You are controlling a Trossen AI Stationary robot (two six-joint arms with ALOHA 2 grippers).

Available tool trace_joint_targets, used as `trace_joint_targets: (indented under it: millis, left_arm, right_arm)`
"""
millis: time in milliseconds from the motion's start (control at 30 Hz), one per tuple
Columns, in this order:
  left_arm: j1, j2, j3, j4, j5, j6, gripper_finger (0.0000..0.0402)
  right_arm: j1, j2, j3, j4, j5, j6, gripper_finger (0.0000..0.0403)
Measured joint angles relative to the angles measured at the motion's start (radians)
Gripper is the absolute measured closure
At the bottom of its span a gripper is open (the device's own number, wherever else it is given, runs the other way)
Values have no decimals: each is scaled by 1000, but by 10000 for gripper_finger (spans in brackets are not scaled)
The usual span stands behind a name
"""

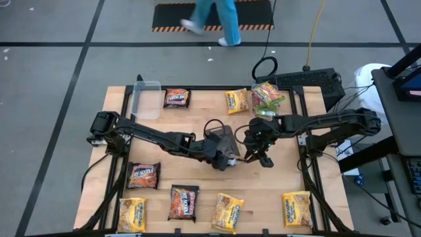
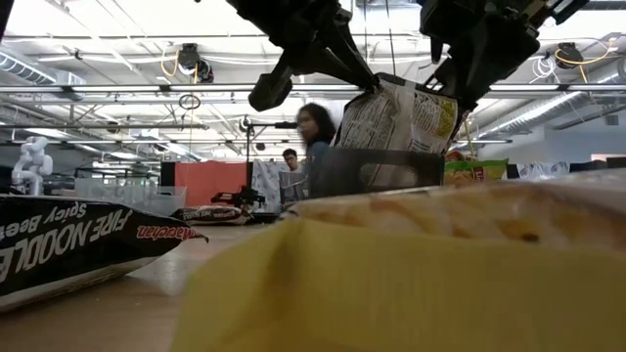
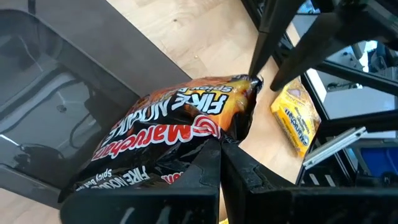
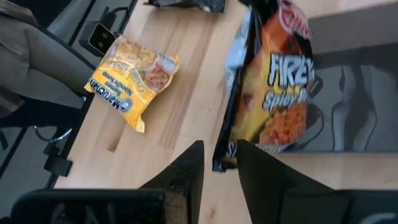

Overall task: Sort Maruchan noodles
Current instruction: Put the middle right black noodle pack into the black bin

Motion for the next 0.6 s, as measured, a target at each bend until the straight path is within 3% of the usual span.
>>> trace_joint_targets:
  millis: [333, 600]
  left_arm:
    - [21, -1, 0, 0, 36, 17, 401]
    - [26, -1, 0, 0, 40, 27, 401]
  right_arm:
    - [0, 0, -22, 56, 2, -10, 318]
    - [0, 0, -22, 56, 3, -24, 381]
